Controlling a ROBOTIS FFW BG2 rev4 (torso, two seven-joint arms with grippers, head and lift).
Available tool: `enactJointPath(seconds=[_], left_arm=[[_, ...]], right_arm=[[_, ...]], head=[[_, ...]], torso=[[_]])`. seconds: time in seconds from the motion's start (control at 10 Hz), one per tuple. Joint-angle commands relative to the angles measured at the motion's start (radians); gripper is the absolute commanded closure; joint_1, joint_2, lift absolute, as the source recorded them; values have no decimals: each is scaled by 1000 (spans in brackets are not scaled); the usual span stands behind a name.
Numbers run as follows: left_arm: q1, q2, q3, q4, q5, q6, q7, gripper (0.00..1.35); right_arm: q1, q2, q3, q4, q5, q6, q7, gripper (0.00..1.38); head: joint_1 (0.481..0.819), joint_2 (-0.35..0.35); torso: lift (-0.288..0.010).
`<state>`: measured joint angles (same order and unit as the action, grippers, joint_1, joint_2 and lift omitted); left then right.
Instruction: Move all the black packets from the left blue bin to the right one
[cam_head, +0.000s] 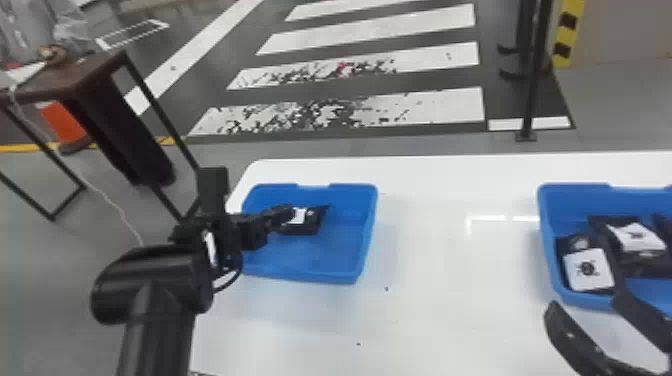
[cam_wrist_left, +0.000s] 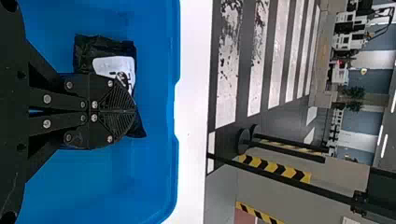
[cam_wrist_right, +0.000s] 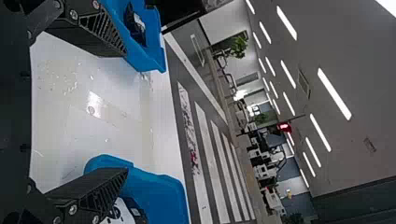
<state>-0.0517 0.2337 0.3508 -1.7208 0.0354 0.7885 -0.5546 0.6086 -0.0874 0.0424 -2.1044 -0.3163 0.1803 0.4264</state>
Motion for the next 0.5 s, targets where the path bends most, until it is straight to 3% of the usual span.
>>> enactJointPath(seconds=[0.0, 0.1, 0.2, 0.3, 0.4], left_arm=[[0, -5, 14, -3, -14, 12, 22, 1061], [-10, -13, 42, -3, -33, 31, 35, 555], [-39, -1, 30, 4, -47, 78, 38, 128], [-78, 13, 2, 29, -83, 102, 41, 78], [-130, 27, -28, 75, -127, 110, 38, 137]], right_arm=[[0, 0, 1, 0, -1, 4, 0, 159], [0, 0, -1, 2, -3, 6, 2, 159], [0, 0, -1, 5, -5, 11, 2, 159], [-2, 0, 1, 7, -7, 11, 2, 160], [-5, 0, 1, 10, -11, 16, 3, 160]], head=[[695, 331], [695, 340], [695, 349], [695, 350], [695, 350]], torso=[[-140], [-140], [-140], [-140], [-140]])
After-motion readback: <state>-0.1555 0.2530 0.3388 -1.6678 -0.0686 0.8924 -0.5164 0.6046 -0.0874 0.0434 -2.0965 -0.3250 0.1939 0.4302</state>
